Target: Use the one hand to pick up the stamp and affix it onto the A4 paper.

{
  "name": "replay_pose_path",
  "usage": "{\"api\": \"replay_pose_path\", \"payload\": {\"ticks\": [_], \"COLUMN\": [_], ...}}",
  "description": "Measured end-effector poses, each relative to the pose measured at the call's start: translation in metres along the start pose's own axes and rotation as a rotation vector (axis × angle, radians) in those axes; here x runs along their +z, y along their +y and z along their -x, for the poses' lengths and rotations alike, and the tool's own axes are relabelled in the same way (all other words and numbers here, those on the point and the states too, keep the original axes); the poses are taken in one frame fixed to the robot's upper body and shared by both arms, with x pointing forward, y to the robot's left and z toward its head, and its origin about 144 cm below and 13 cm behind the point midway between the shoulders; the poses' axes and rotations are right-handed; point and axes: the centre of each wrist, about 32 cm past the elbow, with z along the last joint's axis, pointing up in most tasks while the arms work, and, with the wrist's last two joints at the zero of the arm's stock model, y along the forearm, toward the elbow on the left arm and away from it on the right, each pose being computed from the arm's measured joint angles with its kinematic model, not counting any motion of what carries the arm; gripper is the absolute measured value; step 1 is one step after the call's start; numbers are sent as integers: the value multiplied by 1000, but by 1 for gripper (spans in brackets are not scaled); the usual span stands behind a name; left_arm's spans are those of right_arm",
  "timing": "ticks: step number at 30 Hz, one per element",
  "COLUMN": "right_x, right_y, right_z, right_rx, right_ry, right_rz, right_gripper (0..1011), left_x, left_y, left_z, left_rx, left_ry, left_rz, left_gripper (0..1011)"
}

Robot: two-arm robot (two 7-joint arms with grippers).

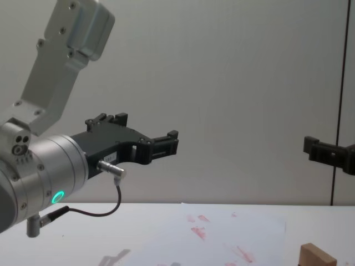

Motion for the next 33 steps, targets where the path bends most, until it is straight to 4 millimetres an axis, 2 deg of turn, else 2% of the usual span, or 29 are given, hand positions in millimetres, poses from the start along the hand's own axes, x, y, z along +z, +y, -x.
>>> {"api": "replay_pose_path", "payload": {"ticks": [33], "right_x": [0], "right_y": [0], "right_z": [0], "right_rx": [0], "right_ry": [0], "right_rz": [0], "right_gripper": [1001], "left_x": [0], "left_y": [0], "left_z": [0], "left_rx": [0], "left_ry": [0], "left_rz": [0], "left_gripper": [1003]}}
